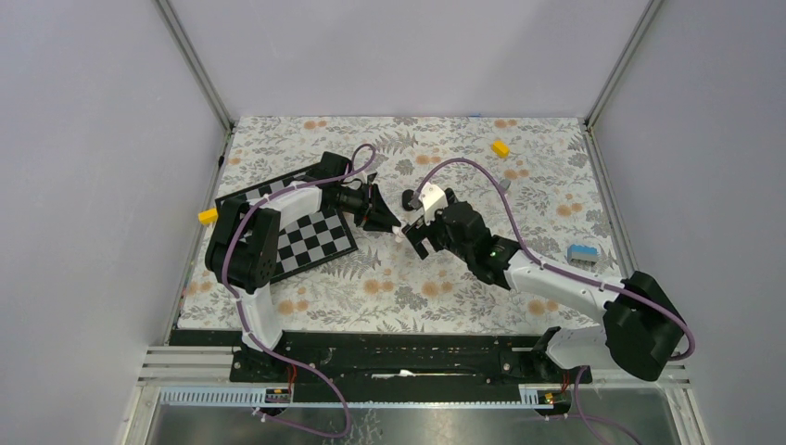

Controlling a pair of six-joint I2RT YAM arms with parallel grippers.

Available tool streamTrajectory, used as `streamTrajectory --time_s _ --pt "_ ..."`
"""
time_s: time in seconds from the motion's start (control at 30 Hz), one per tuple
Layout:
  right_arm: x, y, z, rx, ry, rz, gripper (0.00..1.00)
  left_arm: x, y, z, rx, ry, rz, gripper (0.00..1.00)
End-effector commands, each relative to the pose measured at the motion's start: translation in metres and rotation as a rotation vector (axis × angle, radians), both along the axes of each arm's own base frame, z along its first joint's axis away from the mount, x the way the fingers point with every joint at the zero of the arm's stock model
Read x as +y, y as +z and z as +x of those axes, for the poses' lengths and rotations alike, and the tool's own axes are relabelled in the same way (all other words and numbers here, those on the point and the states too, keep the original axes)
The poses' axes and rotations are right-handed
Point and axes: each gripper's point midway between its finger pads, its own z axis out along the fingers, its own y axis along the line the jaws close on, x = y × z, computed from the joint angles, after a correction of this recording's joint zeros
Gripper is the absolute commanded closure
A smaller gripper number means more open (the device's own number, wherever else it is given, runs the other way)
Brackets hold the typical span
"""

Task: Insert the wireless bluetooth earbuds into the charging case
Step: Adjust the left earbud in the left side groove of the charging case.

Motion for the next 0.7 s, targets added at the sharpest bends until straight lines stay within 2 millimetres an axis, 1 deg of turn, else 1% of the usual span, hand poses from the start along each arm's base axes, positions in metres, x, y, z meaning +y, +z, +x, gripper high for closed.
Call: streamTrajectory --time_s 0.0,0.1,0.3,0.67 --pt "0.013 0.025 0.015 -0.056 0.006 0.075 0.03 -0.002 0.023 0.008 -0.079 -0.008 -0.037 1.0" --pt "0.017 0.023 0.017 -0.052 0.014 0.078 0.03 -0.002 0.023 0.007 -0.077 -0.008 -0.038 1.0" --pt "0.018 0.017 0.022 -0.055 0.004 0.07 0.03 -0.002 0.026 0.007 -0.082 -0.015 -0.047 1.0" --pt "0.01 0.006 0.031 -0.055 -0.029 0.033 0.04 -0.003 0.029 0.007 -0.083 -0.016 -0.052 1.0"
